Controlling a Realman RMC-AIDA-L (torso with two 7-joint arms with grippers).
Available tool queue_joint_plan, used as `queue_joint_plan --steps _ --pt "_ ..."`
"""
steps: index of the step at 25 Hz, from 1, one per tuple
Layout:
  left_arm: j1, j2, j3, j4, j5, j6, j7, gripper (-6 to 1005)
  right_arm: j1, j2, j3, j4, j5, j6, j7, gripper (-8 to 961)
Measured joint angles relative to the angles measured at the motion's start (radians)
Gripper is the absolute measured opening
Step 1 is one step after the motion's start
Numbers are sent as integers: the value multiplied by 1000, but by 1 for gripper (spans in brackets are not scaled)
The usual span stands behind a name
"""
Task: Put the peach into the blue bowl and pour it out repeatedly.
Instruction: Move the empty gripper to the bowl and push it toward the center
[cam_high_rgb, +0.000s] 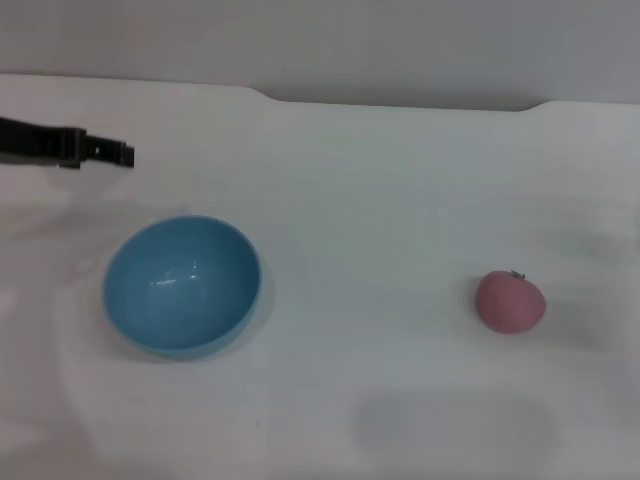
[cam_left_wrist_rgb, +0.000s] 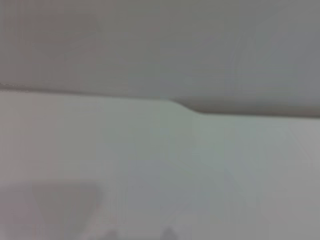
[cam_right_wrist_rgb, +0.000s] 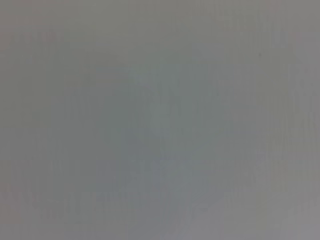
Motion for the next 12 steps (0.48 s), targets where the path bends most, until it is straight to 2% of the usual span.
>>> queue_joint_plan --steps 4,12 --pt "6 6 -13 10 26 77 -3 785 5 0 0 -4 4 8 0 577" --pt "-37 -24 -4 2 166 105 -17 785 13 0 2 -7 6 9 0 578"
